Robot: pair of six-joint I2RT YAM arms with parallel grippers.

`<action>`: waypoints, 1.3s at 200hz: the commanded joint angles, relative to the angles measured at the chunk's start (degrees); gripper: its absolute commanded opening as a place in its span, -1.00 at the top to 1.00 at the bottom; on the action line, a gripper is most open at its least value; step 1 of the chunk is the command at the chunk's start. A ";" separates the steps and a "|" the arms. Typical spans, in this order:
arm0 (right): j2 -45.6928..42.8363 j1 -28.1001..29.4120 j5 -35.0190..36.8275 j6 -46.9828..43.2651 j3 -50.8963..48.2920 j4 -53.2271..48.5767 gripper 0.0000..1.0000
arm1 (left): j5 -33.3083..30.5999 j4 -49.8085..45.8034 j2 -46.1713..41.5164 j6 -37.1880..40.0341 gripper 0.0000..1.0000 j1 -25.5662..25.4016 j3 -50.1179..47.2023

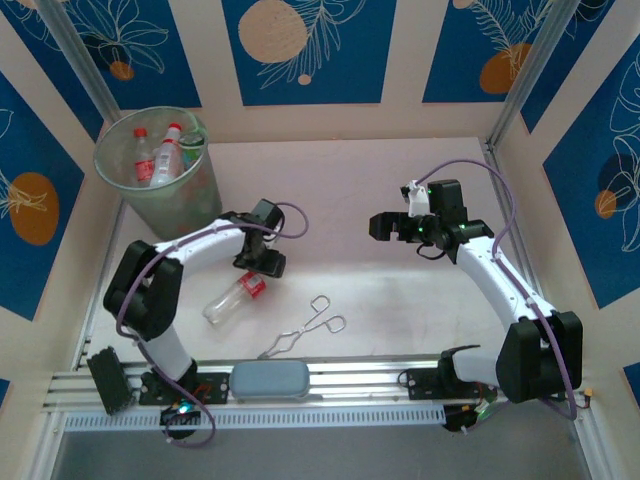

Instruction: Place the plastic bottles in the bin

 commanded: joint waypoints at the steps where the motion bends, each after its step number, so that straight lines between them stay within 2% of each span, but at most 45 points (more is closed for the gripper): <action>1: -1.01 -0.42 -0.87 -0.58 -0.37 -0.35 -0.99 | 1.34 1.63 1.23 -2.87 -0.26 -1.68 1.79; 39: -1.52 -0.43 -0.52 -0.66 -0.19 -0.79 -0.99 | 3.31 5.26 4.35 -4.45 -0.08 -4.69 5.97; 101: -2.24 -0.39 0.27 -0.57 0.07 -1.75 -0.99 | 5.81 12.52 7.30 -6.64 -0.05 -6.80 12.04; 115: -2.33 -0.42 0.50 -0.62 0.25 -2.11 -0.99 | 5.24 11.75 7.30 -5.55 -0.24 -6.96 13.02; 129: -2.58 -0.37 0.78 -0.58 0.16 -2.20 -0.99 | 3.81 9.36 7.09 -3.65 -0.67 -6.89 13.38; 135: -2.60 -0.38 0.90 -0.58 0.23 -2.21 -0.98 | 3.39 8.51 6.72 -2.88 -0.80 -6.92 13.15; 145: -2.52 -0.44 0.90 -0.60 0.25 -2.27 -0.99 | 2.72 7.42 5.82 -1.73 -0.94 -6.92 12.16; 154: -2.36 -0.37 0.82 -0.59 0.25 -2.12 -0.99 | 1.90 6.40 4.85 -1.26 -0.99 -6.90 11.02; 196: -0.94 -0.11 0.55 -0.56 0.72 -1.94 -0.99 | 1.65 3.13 1.25 -2.63 -0.99 -7.54 4.60; 232: -0.66 0.08 0.62 -0.58 0.90 -1.92 -0.99 | 2.91 5.14 1.60 -4.18 -0.87 -8.10 0.59; 260: -1.03 0.26 1.12 -0.58 1.04 -2.26 -0.99 | 1.97 5.03 2.65 -4.45 -0.61 -8.46 1.13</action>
